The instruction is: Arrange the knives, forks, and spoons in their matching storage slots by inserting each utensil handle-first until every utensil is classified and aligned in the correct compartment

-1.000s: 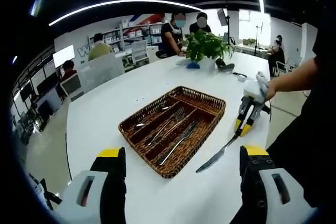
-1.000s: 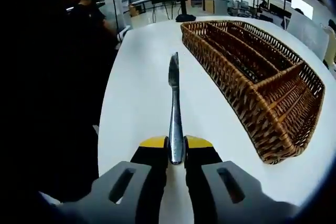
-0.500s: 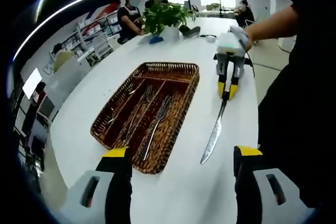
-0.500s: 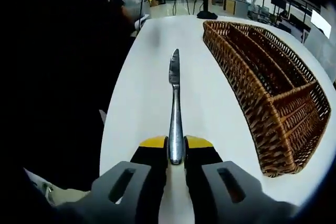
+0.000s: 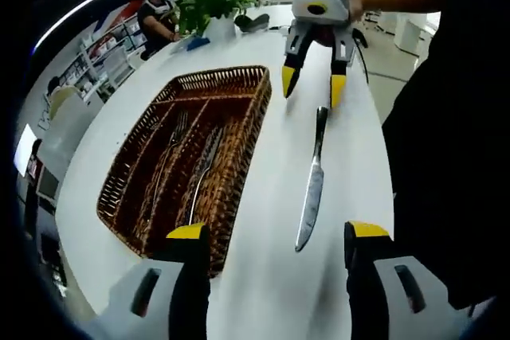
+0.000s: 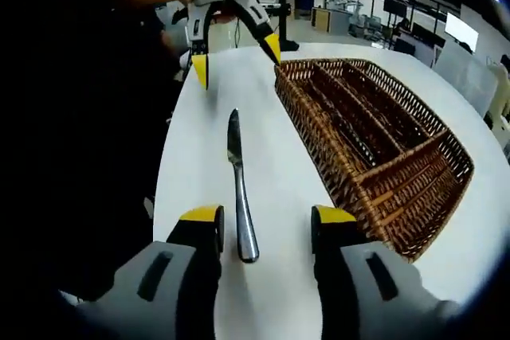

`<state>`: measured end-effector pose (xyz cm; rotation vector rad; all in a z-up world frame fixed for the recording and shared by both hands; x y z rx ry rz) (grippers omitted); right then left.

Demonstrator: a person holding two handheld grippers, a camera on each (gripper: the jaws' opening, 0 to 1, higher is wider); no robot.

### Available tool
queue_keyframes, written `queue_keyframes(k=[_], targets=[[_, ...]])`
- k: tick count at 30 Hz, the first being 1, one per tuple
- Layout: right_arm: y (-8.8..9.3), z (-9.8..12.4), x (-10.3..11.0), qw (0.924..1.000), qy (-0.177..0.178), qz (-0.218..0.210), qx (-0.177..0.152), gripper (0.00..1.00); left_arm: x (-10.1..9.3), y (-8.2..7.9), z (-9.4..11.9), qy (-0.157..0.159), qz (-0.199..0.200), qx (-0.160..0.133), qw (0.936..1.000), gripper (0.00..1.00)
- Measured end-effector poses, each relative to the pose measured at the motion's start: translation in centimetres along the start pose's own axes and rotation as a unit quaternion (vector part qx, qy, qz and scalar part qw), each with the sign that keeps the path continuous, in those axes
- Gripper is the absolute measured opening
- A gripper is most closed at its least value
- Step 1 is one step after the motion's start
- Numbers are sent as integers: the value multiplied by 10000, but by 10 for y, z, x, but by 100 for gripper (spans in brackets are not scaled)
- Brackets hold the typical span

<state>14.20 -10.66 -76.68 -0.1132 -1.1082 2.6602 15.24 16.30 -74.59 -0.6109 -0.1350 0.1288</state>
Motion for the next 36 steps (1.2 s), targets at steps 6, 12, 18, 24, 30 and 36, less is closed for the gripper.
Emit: queue_keyframes(k=[6, 12, 18, 24, 30, 36], targets=[[-9, 0, -4, 9986, 135, -452, -235, 67, -4, 8, -17, 137, -31, 70, 9999, 57], [-18, 3, -2, 9983, 210, -272, -470, 73, -8, 12, -25, 210, -220, 173, 9994, 47], [-28, 4, -3, 9965, 279, -371, -689, 88, -14, 10, -37, 437, -481, 143, 9978, 40], [-32, 8, -2, 9964, 392, -437, -619, 90, -17, 11, -47, 579, -572, 300, 9962, 36], [-32, 14, -1, 9960, 439, -490, -609, 88, -19, 10, -50, 637, -715, 409, 9946, 31], [-29, 14, 0, 9967, 502, -427, -477, 79, -23, 8, -51, 905, -978, 529, 9897, 22]])
Point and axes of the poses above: the point that each gripper's makers call its tool centre point, and the gripper's own axes: z roughly backward along the fingers, x roughly to its left, y roughly out of its underside, the point moved 9 cm from there along z, roughly backward along the fingers, and after that the axes turned 1 degree about -z, right-handed, at the moved point
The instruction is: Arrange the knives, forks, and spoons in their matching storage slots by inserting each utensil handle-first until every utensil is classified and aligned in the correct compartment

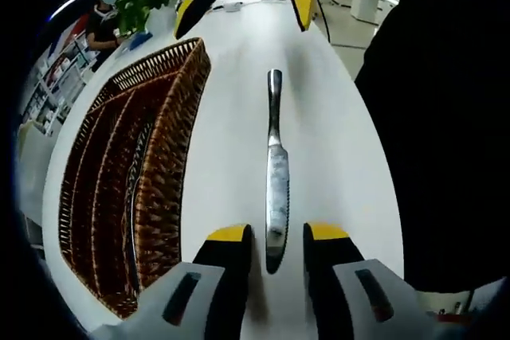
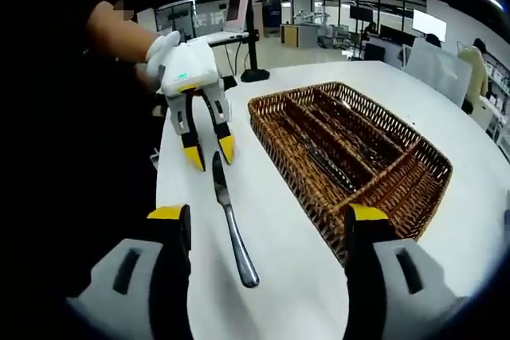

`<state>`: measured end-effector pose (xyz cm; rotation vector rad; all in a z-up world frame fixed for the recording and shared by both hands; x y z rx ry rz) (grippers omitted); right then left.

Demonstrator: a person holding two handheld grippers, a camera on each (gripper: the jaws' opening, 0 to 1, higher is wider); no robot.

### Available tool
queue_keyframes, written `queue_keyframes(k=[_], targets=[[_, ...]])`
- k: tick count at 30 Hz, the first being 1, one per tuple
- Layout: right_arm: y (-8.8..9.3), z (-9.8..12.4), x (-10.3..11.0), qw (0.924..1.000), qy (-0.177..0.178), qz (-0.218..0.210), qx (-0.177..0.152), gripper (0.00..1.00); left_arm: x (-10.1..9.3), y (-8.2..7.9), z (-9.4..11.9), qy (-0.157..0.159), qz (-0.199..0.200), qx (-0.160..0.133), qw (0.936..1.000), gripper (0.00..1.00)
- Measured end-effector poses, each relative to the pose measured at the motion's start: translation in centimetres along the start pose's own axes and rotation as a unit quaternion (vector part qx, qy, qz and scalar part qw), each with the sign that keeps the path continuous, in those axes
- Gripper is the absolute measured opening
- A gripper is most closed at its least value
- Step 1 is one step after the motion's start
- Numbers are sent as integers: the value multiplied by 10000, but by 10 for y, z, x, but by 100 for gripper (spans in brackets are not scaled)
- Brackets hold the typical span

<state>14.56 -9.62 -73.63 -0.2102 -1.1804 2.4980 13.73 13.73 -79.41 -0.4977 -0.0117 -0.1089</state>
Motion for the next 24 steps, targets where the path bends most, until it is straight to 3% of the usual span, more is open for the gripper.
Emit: queue_keyframes(k=[13, 24], targets=[[5, 2, 1, 9998, 18, -127, 140, 76, 5, -5, -2, 1, -6, 241, 9997, 11], [14, 4, 3, 9994, 55, -111, 311, 76, 1, -9, -1, -107, 84, 539, 9985, 9]])
Point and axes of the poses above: the point that each gripper's makers call its tool centre point, and the gripper's own axes: z roughly backward along the fingers, x roughly to its left, y roughly out of its underside, the point moved 9 cm from there along z, roughly backward along the fingers, and after that the axes turned 1 degree about -z, right-handed, at the moved point
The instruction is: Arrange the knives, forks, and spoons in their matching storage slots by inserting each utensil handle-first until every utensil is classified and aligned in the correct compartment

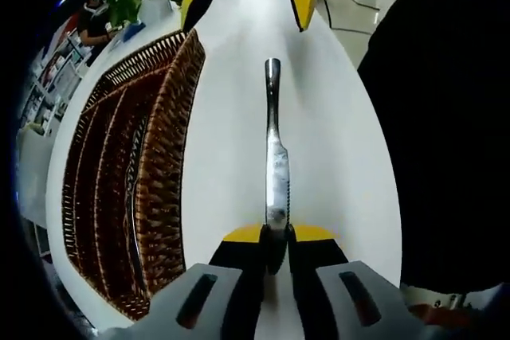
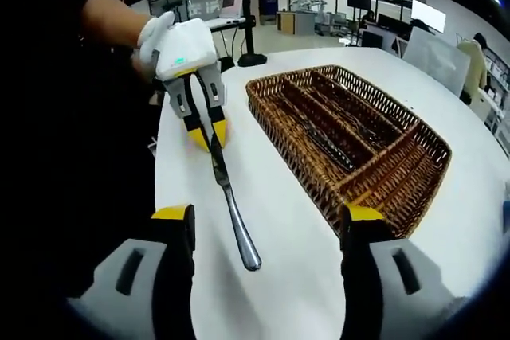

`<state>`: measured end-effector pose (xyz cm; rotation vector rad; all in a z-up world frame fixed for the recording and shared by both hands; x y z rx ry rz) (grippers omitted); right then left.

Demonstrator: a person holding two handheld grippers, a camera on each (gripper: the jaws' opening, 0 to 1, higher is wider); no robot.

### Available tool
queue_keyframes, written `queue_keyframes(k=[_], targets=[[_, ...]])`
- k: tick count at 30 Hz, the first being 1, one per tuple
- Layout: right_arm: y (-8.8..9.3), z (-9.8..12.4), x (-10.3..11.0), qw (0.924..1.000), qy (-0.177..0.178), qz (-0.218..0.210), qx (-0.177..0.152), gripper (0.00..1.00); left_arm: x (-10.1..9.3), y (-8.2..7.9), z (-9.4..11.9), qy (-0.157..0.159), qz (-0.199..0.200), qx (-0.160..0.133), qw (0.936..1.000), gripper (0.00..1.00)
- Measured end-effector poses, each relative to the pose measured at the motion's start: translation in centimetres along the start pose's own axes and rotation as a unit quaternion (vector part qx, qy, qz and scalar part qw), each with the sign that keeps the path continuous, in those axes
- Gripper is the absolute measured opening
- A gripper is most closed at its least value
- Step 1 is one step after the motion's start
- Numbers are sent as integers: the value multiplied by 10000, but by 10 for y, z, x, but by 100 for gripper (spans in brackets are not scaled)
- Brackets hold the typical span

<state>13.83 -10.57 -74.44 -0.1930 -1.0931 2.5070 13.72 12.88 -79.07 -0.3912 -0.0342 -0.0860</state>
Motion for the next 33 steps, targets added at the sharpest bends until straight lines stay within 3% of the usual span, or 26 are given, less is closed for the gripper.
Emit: queue_keyframes(k=[5, 11, 16, 21, 33], targets=[[4, 0, 0, 10000, 9, 24, 53, 73, 3, -4, 12, 29, 85, -26, 10000, 9], [13, -13, 6, 9997, -130, 172, 124, 62, 7, -11, 25, -67, -21, -36, 10000, 9], [22, -35, 15, 9977, -377, 438, 343, 47, 7, -15, 33, -148, -107, -47, 9998, 9], [25, -49, 21, 9966, -557, 433, 418, 32, 6, -15, 36, -199, -201, -16, 9996, 9], [27, -63, 21, 9949, -566, 611, 566, 21, 5, -15, 40, -278, -339, 0, 9990, 9]])
Point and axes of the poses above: the point that each gripper's makers call its tool centre point, and the gripper's own axes: z roughly backward along the fingers, x roughly to its left, y roughly out of its underside, the point moved 9 cm from there along z, roughly backward along the fingers, and after that the axes turned 1 degree about -z, right-handed, at the moved point
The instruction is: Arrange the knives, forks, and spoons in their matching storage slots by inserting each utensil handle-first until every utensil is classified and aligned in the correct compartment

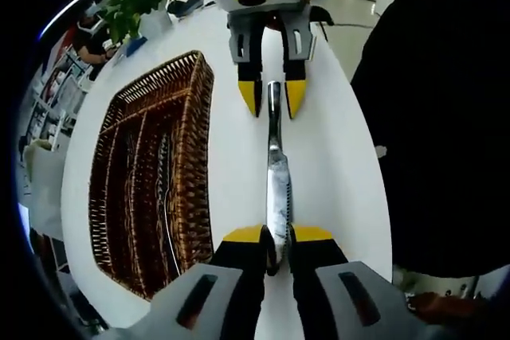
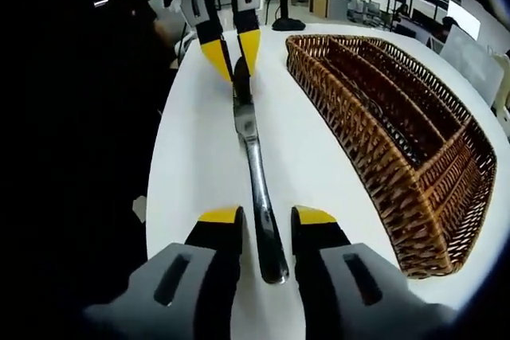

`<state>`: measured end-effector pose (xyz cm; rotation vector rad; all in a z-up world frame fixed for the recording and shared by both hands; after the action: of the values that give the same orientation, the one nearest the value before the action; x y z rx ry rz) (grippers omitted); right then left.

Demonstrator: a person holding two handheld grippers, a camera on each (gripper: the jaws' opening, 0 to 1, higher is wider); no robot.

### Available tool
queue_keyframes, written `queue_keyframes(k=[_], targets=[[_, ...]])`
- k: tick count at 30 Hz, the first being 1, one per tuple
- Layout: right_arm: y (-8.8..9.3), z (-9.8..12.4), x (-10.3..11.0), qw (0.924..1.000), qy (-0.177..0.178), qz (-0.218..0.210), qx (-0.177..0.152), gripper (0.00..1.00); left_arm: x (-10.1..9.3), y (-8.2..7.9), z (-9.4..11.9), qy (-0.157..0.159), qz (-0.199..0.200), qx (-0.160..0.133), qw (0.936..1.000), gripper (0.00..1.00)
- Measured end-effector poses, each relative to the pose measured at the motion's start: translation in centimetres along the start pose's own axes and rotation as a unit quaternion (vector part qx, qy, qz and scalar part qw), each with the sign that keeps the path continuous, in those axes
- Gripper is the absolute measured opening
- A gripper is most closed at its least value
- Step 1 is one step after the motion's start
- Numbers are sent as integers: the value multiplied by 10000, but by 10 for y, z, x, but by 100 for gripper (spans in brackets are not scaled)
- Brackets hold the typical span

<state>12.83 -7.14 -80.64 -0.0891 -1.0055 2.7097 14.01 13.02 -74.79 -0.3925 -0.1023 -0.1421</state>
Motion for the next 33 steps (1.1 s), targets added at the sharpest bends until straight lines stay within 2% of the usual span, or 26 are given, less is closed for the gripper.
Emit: queue_keyframes(k=[3, 9, 13, 19, 26, 28, 30, 33], targets=[[-2, -2, -1, 10000, 13, 97, 13, 17, 0, 0, 1, -18, -30, -3, 10000, 9], [-7, -7, 3, 9997, -117, 220, -20, 17, 0, -3, 4, -43, -97, -1, 9999, 9], [-9, -9, 2, 9996, -121, 266, -63, 12, 0, -1, 5, -60, -120, 20, 9999, 9], [-10, -11, 3, 9991, -317, 245, -122, 11, -1, -1, 7, -58, -165, 49, 9998, 9], [-16, -12, 5, 9958, -371, 831, 74, 8, -1, 0, 7, -99, -199, 37, 9997, 10], [-16, -12, 6, 9959, -386, 801, 137, 7, -2, 1, 7, -64, -175, 7, 9998, 10], [-16, -10, 7, 9947, -397, 941, 151, 7, -4, 2, 5, -5, -374, -48, 9993, 10], [-18, -7, 7, 9945, -410, 961, 76, 7, -6, 4, 4, 57, -231, -47, 9997, 11]])
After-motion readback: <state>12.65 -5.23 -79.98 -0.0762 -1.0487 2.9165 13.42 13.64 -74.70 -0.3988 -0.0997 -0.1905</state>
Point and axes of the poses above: the point that each gripper's makers call its tool centre point, and the gripper's own axes: z roughly backward along the fingers, x roughly to its left, y roughly out of its underside, the point moved 9 cm from there along z, roughly backward along the fingers, and after that the axes turned 1 degree about -z, right-handed, at the moved point
